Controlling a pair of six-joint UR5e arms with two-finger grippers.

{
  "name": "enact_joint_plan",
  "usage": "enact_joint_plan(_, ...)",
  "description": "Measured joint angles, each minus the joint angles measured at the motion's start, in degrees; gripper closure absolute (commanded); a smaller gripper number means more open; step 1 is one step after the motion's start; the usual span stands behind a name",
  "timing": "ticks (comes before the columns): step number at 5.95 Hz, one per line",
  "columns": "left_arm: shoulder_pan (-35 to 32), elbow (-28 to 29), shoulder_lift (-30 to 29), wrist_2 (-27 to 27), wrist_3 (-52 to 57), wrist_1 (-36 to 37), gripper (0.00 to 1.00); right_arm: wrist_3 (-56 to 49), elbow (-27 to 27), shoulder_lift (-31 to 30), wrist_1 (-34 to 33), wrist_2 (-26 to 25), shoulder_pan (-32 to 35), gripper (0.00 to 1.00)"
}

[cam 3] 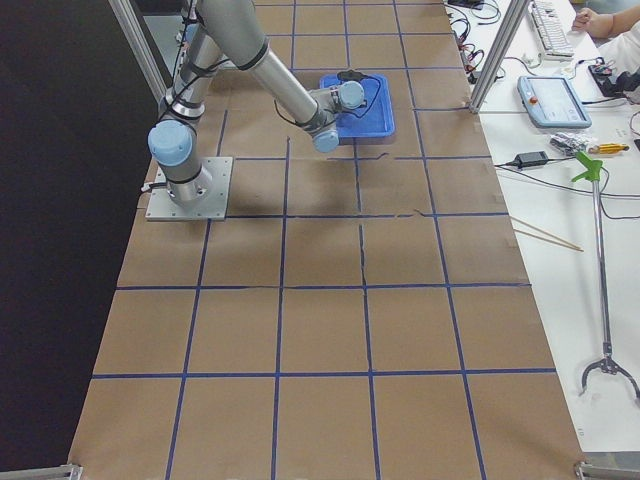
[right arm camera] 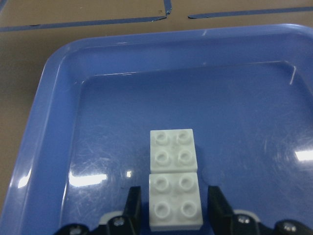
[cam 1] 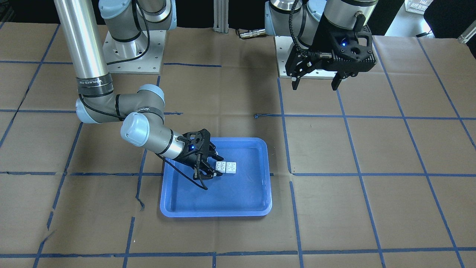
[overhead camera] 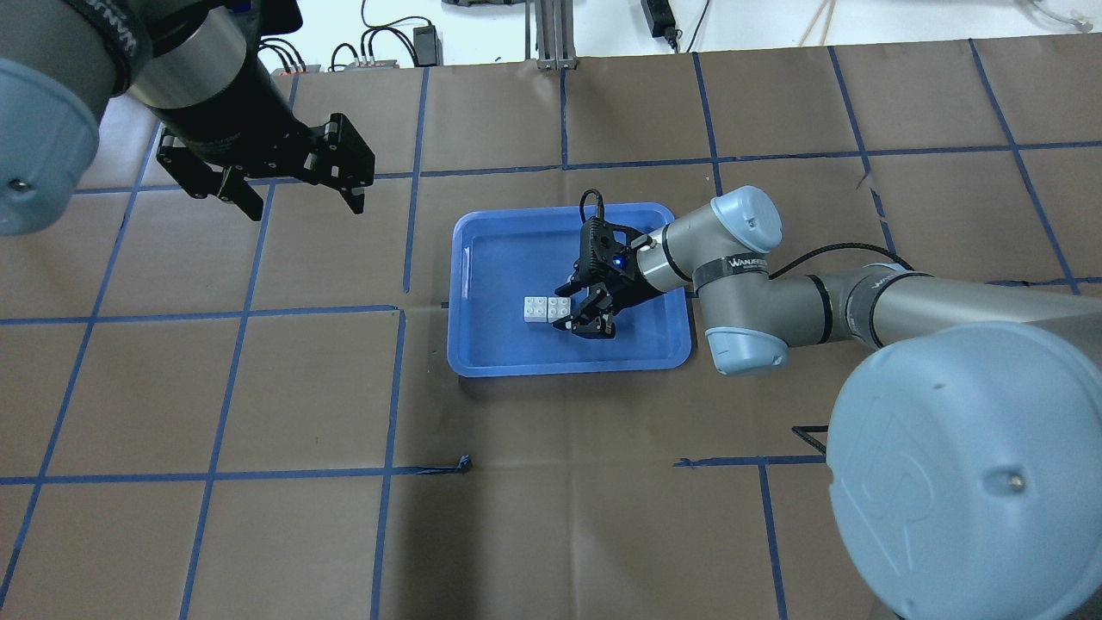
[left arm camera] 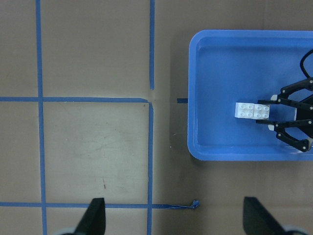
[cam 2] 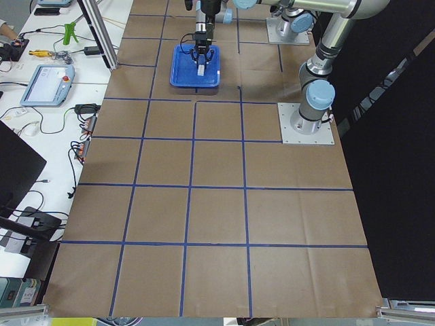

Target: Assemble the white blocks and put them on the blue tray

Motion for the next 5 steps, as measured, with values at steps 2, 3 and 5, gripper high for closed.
enact_joint_plan(2, -0.06, 0.00, 0.00, 0.00, 0.00, 0.00, 0.00, 2.04, -0.47, -0.33, 0.02, -0.05, 0.00, 0.00)
enact_joint_plan(3, -0.06, 0.00, 0.03, 0.00, 0.00, 0.00, 0.00, 4.81, -1.97, -0.68, 0.30, -0.76, 0.00, 0.00)
enact_joint_plan(5, -0.07, 0.00, 0.02, 0.00, 0.00, 0.00, 0.00, 12.68, -5.57, -2.00, 3.85, -6.44, -0.02, 0.00)
